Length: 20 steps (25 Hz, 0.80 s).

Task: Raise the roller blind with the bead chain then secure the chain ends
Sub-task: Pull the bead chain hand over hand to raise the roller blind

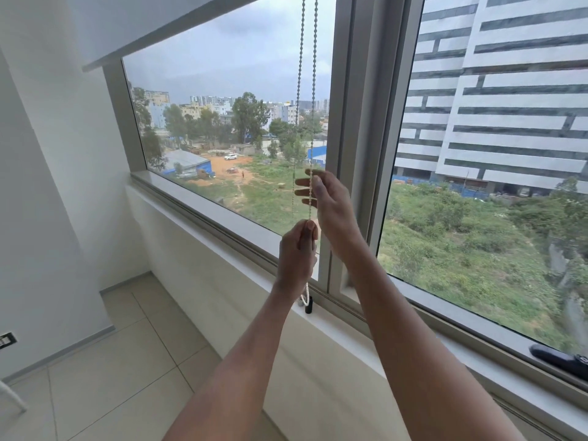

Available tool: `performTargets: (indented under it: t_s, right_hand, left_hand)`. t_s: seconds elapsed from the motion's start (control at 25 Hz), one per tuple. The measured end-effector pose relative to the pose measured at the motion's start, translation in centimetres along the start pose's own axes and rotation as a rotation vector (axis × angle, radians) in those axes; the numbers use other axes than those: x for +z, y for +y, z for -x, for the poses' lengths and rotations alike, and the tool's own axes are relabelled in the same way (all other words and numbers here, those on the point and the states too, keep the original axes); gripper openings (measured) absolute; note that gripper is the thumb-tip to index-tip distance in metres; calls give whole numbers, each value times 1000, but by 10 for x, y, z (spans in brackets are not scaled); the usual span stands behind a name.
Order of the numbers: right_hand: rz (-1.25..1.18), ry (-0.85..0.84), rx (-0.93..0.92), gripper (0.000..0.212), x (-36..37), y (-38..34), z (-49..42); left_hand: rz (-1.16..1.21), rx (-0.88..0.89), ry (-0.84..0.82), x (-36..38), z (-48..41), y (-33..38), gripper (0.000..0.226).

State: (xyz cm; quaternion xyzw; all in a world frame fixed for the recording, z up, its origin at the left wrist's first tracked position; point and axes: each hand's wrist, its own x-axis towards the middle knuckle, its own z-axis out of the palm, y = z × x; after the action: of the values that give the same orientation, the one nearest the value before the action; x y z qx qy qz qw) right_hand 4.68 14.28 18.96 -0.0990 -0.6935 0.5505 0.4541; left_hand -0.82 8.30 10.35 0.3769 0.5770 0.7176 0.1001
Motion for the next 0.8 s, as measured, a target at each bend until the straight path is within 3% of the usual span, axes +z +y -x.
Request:
performTargets:
  t_s: [0.2, 0.36, 0.64, 0.8]
  right_hand:
    - [79, 17, -176, 33, 18, -52, -51]
    - [157, 136, -220, 33, 19, -39, -48]
    - [210, 166, -233, 33, 12, 5, -16]
    - [188, 176, -199, 31, 6, 28, 2]
  left_hand:
    - [9, 14, -3, 4, 4, 4, 40]
    - [-39, 44, -17, 6, 4, -2, 40]
    - [-221, -1, -94, -2, 18, -29, 42]
    - [-152, -13, 83, -3, 14, -10, 56]
